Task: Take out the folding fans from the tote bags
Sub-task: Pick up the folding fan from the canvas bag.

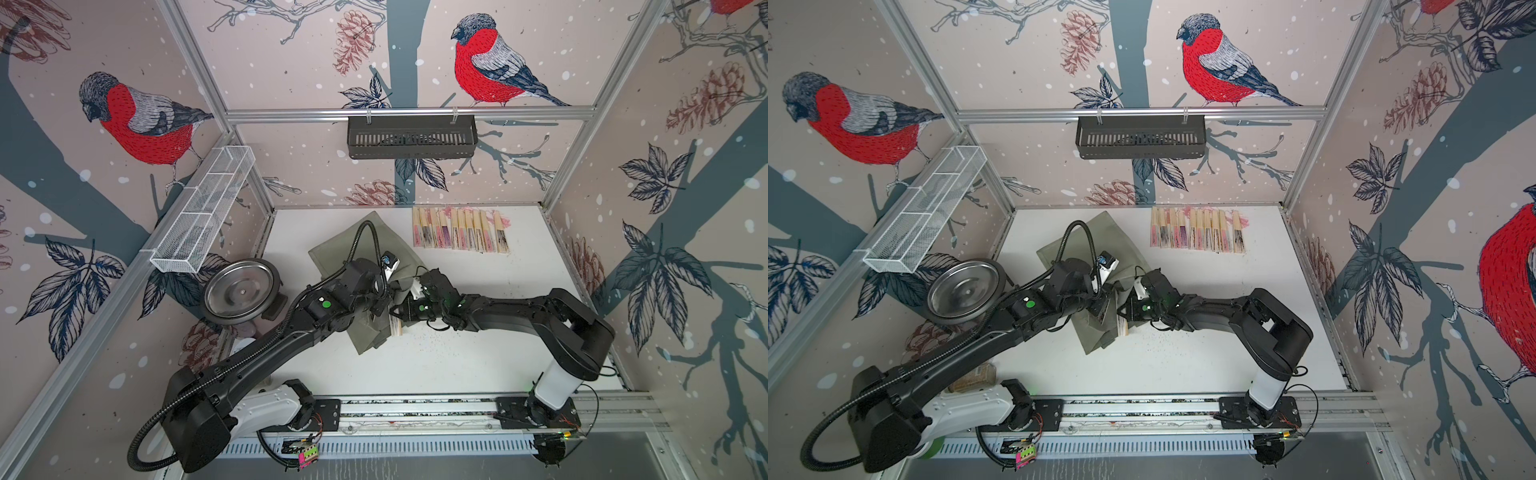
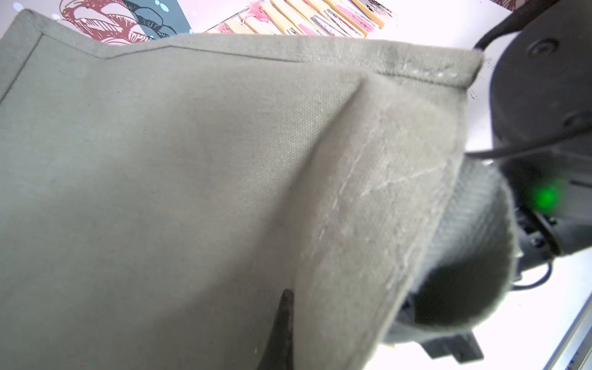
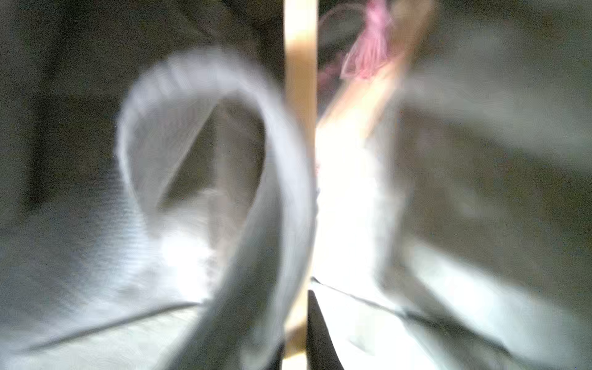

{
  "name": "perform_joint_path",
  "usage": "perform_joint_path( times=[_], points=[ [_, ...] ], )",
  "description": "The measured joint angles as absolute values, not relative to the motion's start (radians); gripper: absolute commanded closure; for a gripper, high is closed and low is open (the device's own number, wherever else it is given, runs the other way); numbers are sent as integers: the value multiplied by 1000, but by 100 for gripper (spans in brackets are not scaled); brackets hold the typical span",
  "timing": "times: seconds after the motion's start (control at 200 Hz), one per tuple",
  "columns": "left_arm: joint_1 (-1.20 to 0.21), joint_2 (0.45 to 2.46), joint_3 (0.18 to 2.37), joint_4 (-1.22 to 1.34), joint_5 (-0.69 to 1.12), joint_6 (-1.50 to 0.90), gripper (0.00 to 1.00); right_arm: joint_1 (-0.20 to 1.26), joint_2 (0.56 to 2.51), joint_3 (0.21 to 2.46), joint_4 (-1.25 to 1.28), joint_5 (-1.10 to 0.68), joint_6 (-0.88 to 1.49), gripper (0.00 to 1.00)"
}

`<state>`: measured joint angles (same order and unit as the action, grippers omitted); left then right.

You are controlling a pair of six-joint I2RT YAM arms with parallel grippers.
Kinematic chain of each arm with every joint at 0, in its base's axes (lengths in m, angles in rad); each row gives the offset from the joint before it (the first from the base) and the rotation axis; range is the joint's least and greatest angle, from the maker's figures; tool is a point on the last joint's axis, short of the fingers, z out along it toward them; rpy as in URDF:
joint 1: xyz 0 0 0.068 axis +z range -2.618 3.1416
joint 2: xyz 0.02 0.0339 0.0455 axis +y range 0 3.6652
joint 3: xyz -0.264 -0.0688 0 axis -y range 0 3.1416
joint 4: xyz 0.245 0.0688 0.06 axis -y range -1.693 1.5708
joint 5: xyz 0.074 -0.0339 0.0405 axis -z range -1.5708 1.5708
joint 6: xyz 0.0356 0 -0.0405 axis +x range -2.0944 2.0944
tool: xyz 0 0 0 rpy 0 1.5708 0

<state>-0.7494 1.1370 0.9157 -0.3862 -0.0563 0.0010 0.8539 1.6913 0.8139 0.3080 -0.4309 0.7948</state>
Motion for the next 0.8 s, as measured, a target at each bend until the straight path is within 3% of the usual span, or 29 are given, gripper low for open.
perform_joint_path(
  times=[0.485,0.8],
  points=[
    [-750,1137,916,-387,-49,1,100,851,1447,661,104,-498,671,88],
    [-750,1137,916,-397,-56,1,100,958,1262,624,-132,-485,622,88]
  ],
)
